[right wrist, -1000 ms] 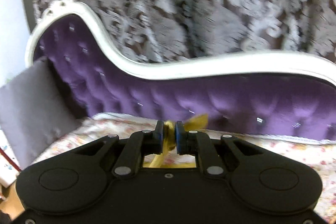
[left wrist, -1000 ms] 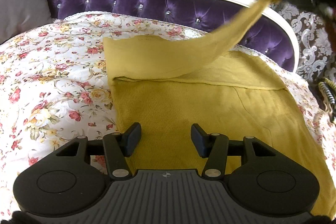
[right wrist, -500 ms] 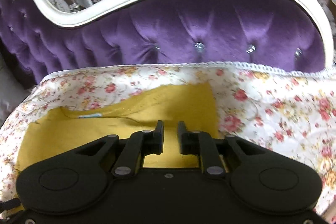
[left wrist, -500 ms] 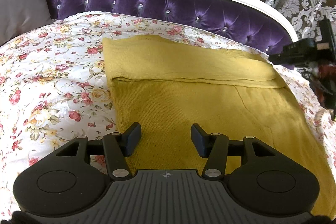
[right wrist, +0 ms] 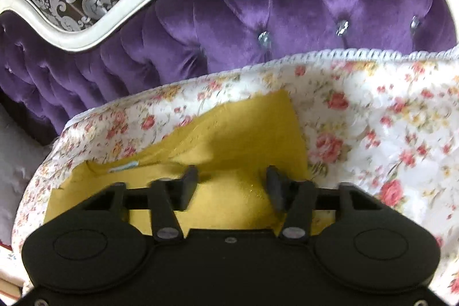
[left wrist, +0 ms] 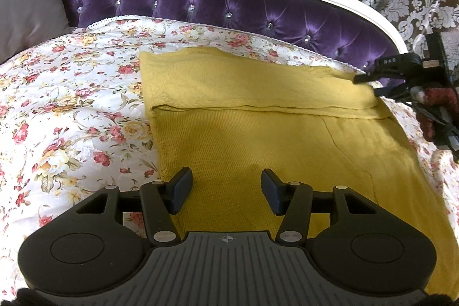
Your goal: Fold small clothes
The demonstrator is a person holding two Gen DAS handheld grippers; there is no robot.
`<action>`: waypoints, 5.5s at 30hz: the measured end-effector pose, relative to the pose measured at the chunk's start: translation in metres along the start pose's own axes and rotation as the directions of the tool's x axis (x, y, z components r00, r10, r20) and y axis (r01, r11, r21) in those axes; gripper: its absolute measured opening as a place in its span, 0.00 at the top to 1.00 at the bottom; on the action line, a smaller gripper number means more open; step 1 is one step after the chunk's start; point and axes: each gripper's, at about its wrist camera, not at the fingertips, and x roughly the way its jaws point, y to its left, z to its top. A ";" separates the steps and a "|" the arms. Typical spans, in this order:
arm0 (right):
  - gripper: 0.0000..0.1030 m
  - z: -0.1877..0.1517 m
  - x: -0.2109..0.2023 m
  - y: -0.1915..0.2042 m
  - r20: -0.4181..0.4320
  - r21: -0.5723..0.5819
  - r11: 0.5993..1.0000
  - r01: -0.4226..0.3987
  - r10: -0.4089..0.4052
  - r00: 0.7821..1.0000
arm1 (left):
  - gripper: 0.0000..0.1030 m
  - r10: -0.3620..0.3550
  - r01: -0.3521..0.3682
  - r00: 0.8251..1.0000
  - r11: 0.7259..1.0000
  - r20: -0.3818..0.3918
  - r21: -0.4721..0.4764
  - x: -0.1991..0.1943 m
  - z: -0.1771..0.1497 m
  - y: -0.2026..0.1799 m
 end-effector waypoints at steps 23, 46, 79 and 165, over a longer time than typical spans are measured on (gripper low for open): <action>0.44 -0.045 -0.016 0.047 0.228 -0.628 0.740 0.239 -0.119 0.966 | 0.49 -0.005 0.005 1.000 1.000 -0.001 -0.007 -0.001 0.000 -0.001; 0.54 0.014 0.018 -0.017 0.002 -0.104 0.994 0.023 -0.023 1.000 | 0.48 -0.017 0.017 1.000 1.000 -0.001 -0.019 -0.001 0.000 0.001; 0.00 -0.060 -0.085 0.011 0.220 -0.217 0.975 0.036 0.013 0.975 | 0.16 0.030 -0.022 0.998 0.989 -0.052 0.149 0.009 0.001 -0.027; 0.83 -0.249 -0.240 -0.065 0.255 0.181 0.944 -0.277 0.227 0.940 | 0.05 -0.018 0.018 0.999 1.000 -0.034 0.018 -0.147 -0.121 -0.042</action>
